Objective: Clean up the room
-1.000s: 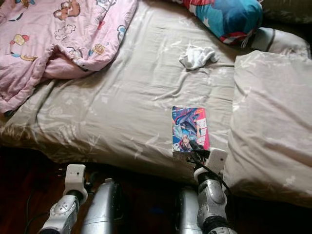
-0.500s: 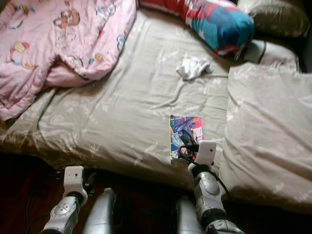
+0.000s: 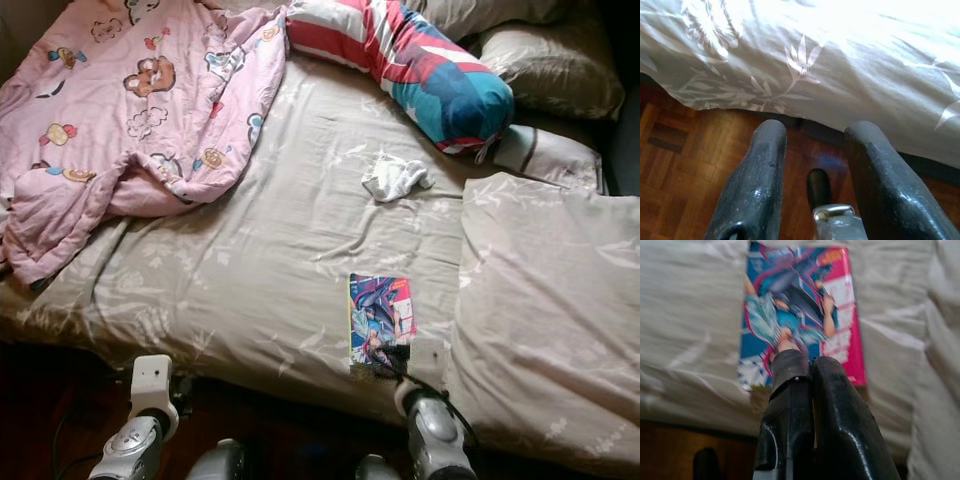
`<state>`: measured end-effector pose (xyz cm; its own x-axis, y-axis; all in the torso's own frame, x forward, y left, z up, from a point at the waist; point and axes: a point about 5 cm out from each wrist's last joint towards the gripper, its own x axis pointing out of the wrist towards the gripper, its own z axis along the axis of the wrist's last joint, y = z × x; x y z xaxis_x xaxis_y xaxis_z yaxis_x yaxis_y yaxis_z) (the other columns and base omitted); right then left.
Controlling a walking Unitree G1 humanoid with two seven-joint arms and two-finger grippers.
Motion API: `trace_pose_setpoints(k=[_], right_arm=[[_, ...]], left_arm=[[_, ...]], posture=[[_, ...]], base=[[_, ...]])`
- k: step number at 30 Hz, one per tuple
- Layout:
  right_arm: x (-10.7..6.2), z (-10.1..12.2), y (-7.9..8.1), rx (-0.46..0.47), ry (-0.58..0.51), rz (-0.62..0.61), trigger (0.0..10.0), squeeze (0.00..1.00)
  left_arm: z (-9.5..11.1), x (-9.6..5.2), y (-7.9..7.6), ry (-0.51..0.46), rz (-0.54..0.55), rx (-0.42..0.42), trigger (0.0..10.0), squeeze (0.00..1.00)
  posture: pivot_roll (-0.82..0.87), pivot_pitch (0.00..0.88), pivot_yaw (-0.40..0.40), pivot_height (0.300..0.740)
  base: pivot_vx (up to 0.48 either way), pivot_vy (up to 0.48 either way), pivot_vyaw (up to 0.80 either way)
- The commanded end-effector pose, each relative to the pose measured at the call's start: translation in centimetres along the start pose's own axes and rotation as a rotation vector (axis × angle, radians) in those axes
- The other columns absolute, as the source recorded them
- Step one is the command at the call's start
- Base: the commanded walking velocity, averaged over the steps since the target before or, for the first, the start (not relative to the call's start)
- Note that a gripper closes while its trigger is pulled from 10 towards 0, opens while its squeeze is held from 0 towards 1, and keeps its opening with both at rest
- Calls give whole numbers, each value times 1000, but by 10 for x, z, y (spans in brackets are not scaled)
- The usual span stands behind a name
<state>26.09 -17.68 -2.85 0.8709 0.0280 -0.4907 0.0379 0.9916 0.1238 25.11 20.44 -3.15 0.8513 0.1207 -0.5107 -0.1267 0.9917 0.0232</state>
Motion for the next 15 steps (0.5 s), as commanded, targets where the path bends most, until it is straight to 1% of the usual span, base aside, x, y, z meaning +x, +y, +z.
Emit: trace_pose_setpoints(k=[1,5,10,15], right_arm=[[-7,-19,-3,-14,82,-16,10000,0],[-14,-34,-9,-35,145,-50,10000,0],[-16,-38,-9,-33,161,-52,10000,0],[-20,-47,-11,-41,199,-64,10000,0]], left_arm=[[-23,-8,7,95,34,-14,10000,0],[-30,-11,7,125,39,-11,10000,0],[-35,-13,7,149,45,-12,10000,0],[-39,-14,6,171,41,-12,10000,0]], posture=[[-13,180,-11,740],[-6,174,-13,740],[-7,172,-14,740],[-7,165,-13,740]], base=[[0,251,0],[0,278,0],[0,282,0],[0,289,0]])
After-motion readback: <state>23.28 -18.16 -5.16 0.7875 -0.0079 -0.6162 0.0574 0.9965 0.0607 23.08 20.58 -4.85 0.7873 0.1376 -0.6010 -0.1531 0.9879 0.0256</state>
